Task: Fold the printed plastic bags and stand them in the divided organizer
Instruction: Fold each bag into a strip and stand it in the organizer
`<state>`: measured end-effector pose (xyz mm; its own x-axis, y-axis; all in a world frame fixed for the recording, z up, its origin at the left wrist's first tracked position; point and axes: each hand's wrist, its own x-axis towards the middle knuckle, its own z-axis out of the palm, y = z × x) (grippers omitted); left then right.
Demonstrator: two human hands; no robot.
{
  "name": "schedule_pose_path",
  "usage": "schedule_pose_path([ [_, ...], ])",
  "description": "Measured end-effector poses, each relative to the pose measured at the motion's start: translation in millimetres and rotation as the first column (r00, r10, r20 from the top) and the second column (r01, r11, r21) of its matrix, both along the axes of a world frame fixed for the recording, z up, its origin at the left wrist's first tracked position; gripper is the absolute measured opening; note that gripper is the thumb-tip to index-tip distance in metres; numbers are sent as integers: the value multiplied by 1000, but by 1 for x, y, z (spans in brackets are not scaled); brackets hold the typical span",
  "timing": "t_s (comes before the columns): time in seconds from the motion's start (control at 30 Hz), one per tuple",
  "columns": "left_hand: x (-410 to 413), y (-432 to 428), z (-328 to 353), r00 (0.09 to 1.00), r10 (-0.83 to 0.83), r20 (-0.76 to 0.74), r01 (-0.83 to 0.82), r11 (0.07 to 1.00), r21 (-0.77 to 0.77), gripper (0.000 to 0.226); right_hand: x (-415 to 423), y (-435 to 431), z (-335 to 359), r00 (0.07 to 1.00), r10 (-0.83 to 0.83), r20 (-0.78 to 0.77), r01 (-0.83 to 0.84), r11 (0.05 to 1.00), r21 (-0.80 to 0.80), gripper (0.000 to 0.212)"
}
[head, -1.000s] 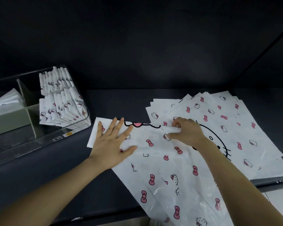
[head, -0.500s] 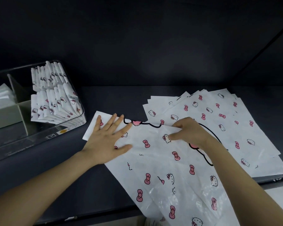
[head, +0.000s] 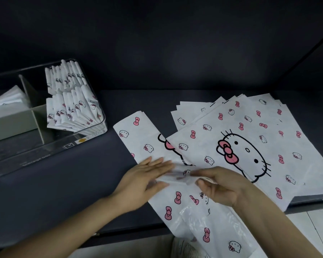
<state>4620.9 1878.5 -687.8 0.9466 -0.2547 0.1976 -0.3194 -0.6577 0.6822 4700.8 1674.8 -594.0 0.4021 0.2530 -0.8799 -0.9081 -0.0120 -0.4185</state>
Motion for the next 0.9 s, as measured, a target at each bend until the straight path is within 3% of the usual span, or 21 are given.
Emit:
schedule_pose_path([
  [0.03, 1, -3, 2, 997, 79, -24, -80, 994, -73, 52, 1, 3, 9, 1000, -28, 10, 28, 999, 33, 16],
  [0.1, 1, -9, 11, 948, 191, -254, -259, 927, -270, 64, 5, 10, 26, 995, -5, 96, 1, 999, 46, 24],
  [0.17, 2, -5, 25, 851, 139, -506, -399, 799, -451, 61, 11, 11, 28, 932, 160, 324, -125, 984, -124, 49],
  [0.23, 6, 1, 36, 777, 99, -621, -511, 675, -532, 45, 14, 13, 25, 774, 315, 549, -174, 940, -294, 64],
  [0.27, 8, 4, 40, 760, 97, -642, -539, 645, -541, 42, 14, 16, 23, 697, 363, 618, -208, 928, -310, 61],
  [0.37, 9, 10, 40, 751, 85, -655, -546, 638, -543, 45, 13, 30, 8, 437, 565, 700, -399, 819, -412, 46],
  [0.43, 9, 14, 39, 740, 61, -670, -543, 642, -542, 49, 15, 40, -9, 286, 598, 749, -410, 782, -469, 35],
  [0.5, 9, 19, 41, 732, 35, -680, -547, 626, -556, 50, 17, 46, -20, 269, 563, 781, -374, 809, -454, 20],
  [0.57, 9, 23, 43, 733, 6, -680, -532, 629, -567, 49, 19, 44, -31, 312, 543, 779, -349, 829, -438, 9],
  [0.67, 8, 29, 44, 719, -4, -695, -505, 684, -526, 47, 18, 42, -42, 362, 571, 737, -327, 818, -473, 49],
  [0.7, 8, 30, 44, 713, 7, -701, -504, 701, -506, 45, 17, 42, -45, 366, 588, 721, -304, 808, -505, 53],
  [0.83, 7, 23, 42, 744, 222, -630, -561, 719, -409, 18, 17, 53, -52, 241, 704, 668, -220, 710, -669, 53],
  [0.9, 4, 18, 40, 759, 362, -542, -594, 725, -348, 22, 19, 57, -55, 223, 731, 645, -197, 682, -704, 48],
])
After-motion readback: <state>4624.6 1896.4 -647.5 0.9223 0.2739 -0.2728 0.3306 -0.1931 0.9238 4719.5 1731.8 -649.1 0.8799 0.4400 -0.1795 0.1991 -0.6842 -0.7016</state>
